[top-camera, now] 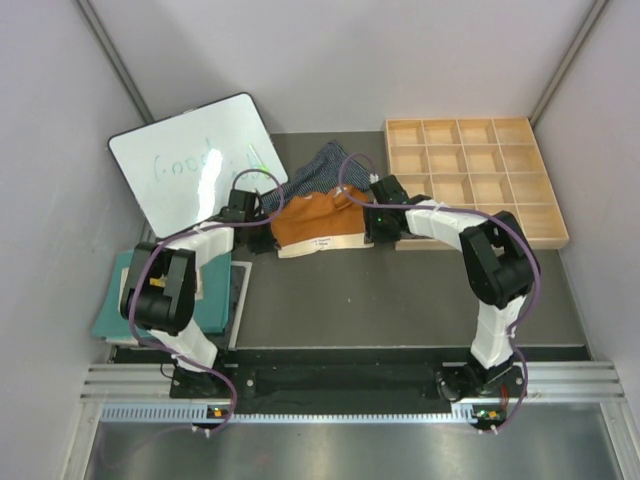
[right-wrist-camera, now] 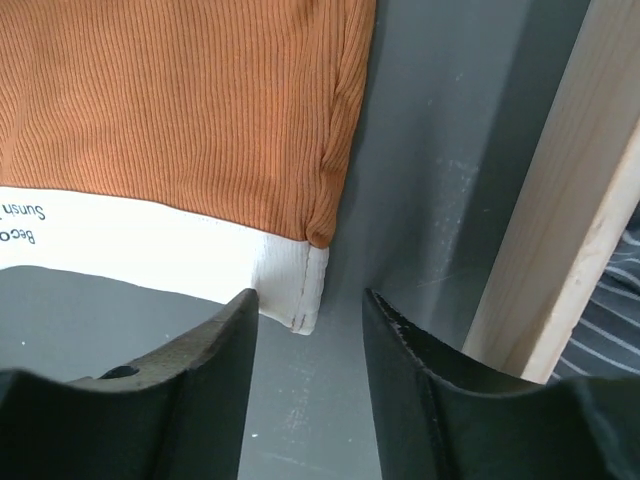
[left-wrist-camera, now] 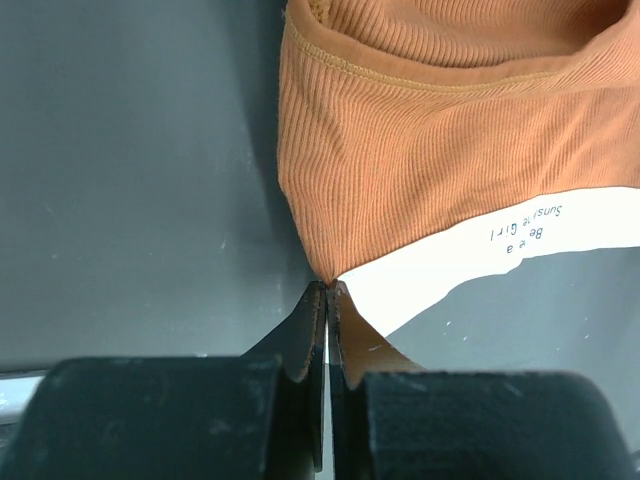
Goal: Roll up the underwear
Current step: Fold the underwear at the center of the board.
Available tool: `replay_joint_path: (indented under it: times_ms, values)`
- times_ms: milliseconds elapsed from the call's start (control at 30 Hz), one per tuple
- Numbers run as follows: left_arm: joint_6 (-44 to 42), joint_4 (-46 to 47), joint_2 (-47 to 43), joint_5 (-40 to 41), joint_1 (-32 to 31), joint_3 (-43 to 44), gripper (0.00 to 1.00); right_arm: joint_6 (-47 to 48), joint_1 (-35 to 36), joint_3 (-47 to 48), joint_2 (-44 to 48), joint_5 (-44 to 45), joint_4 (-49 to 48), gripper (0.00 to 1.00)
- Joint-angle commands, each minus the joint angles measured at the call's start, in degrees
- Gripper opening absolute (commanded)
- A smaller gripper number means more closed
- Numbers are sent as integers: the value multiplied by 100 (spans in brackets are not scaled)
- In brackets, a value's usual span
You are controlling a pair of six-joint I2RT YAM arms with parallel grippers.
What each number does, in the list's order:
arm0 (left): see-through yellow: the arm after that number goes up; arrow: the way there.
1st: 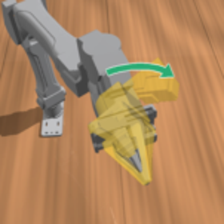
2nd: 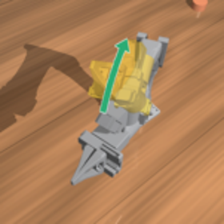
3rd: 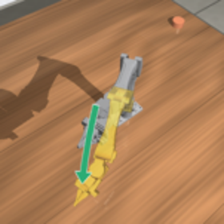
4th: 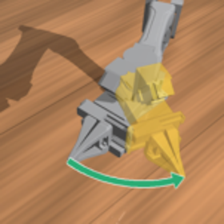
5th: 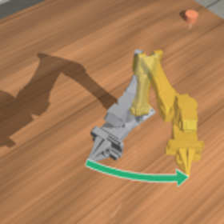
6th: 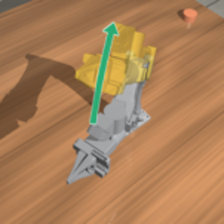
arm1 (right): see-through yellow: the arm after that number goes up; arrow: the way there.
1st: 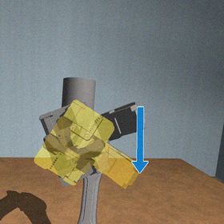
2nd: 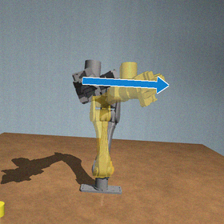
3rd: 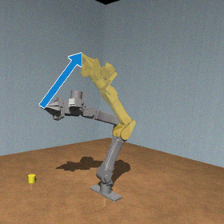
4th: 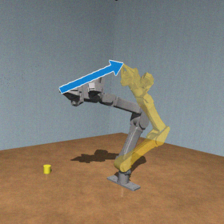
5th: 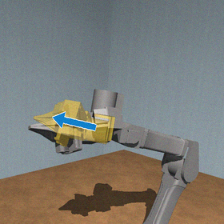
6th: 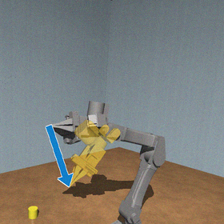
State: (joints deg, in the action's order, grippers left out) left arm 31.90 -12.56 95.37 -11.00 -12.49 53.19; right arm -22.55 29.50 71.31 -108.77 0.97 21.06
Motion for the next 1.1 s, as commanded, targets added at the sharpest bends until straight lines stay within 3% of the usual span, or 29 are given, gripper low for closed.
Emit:
replay_joint_path:
  times_ms: [0,33,167,267,500,1000,1067]
  values:
    - [-79,-80,-229,-60,-17,-54,0,22,65,-3,-21,-201,-93,42]
    - [-87,-89,-238,-60,-17,-46,0,13,65,-3,-47,-246,-76,40]
    - [-123,-168,-326,-16,-25,-89,0,-66,65,-64,-22,-334,38,10]
    - [-210,-299,-457,-24,-17,-186,0,-110,74,-231,215,-378,117,0]
    - [-351,-668,-941,-51,-192,-634,0,-285,355,-855,1155,-247,442,0]
    - [465,-1214,-2769,169,-1554,-1873,0,-1295,1251,-2630,3441,359,1260,0]
    - [484,-1397,-3005,116,-1599,-1926,27,-1357,1313,-2727,3678,447,1418,0]
